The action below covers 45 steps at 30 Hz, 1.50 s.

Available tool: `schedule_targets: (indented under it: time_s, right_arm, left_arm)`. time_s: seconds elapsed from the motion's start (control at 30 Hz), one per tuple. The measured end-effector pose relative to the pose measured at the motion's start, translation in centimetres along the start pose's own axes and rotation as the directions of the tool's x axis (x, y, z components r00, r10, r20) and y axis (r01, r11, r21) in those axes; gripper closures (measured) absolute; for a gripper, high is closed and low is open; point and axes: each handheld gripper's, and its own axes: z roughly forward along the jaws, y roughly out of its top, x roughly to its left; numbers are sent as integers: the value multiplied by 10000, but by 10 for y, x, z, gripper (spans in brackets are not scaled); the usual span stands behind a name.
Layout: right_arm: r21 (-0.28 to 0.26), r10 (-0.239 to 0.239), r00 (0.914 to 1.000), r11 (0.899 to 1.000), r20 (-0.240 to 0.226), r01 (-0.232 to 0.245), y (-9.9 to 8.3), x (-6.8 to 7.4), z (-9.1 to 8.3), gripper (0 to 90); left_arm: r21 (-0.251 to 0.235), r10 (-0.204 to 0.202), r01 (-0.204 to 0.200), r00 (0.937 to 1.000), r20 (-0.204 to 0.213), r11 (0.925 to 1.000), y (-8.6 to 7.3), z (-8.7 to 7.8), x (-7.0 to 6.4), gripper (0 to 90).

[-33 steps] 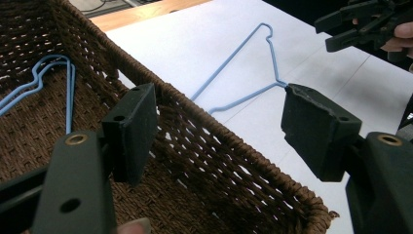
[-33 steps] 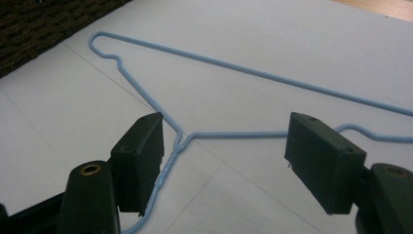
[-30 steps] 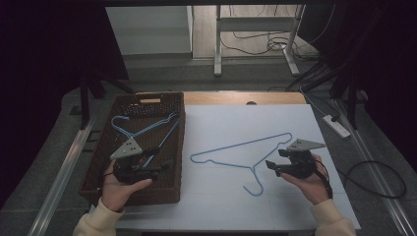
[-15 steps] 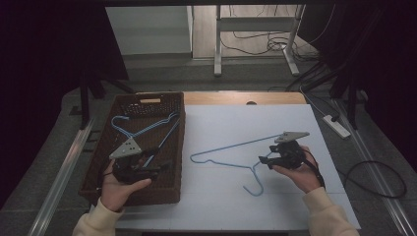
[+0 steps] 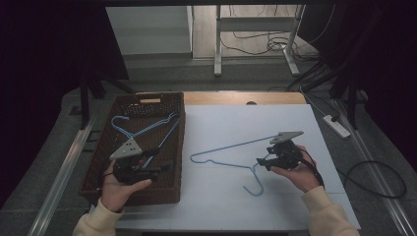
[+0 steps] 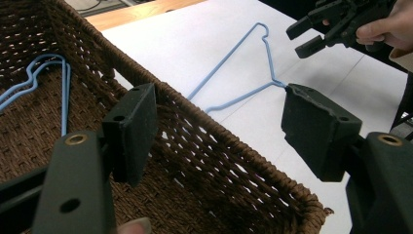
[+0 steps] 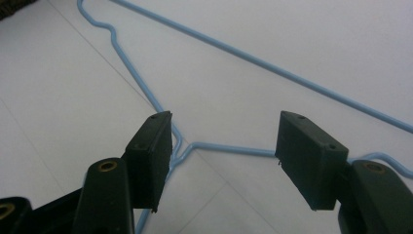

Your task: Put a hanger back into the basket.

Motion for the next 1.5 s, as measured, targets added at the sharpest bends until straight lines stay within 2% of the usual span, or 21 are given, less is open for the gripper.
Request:
schedule_targets:
  time_s: [0.2, 0.33, 0.43, 0.6, 0.77, 0.93, 1.1, 1.27, 1.33, 1.5]
  right_arm:
    - [104, -164, 9998, 9998, -75, 165, -6, 8, -3, 393]
    - [51, -138, 9994, 9999, -317, 140, -10, 16, -4, 425]
    - [126, -198, 9980, 9997, -600, 206, -10, 21, -2, 496]
    - [583, -180, 9943, 9980, -1049, 242, -10, 31, 6, 613]
    - [1084, -222, 9922, 9935, -1229, 356, -13, 42, 15, 783]
    - [1468, -157, 9895, 9885, -1439, 371, -14, 52, 21, 900]
    - [1949, 41, 9877, 9805, -1564, 268, -18, 57, 26, 900]
    - [2332, 137, 9870, 9721, -1601, 244, -29, 64, 26, 900]
    - [2221, 227, 9880, 9749, -1530, 120, -34, 65, 25, 900]
    - [2344, 191, 9886, 9720, -1491, 165, -39, 70, 19, 900]
  left_arm:
    - [10, 1, -1, 10000, 3, 10000, 0, 0, 0, 305]
    - [23, 13, -13, 10000, 17, 10000, 0, 1, -1, 305]
    - [39, 25, -25, 10000, 16, 10000, 0, 1, -1, 305]
    - [45, 36, -36, 10000, 28, 10000, 0, 1, -1, 305]
    - [35, 15, -15, 10000, 13, 10000, -1, 1, -1, 305]
    - [58, 42, -42, 10000, 35, 10000, -1, 2, -1, 305]
    - [38, 25, -25, 10000, 27, 10000, -1, 2, -1, 305]
    - [17, 12, -12, 10000, 23, 10000, -1, 1, -1, 305]
    - [27, 14, -14, 10000, 21, 10000, -1, 1, -1, 305]
    - [53, 52, -52, 10000, 33, 10000, -1, 2, -1, 305]
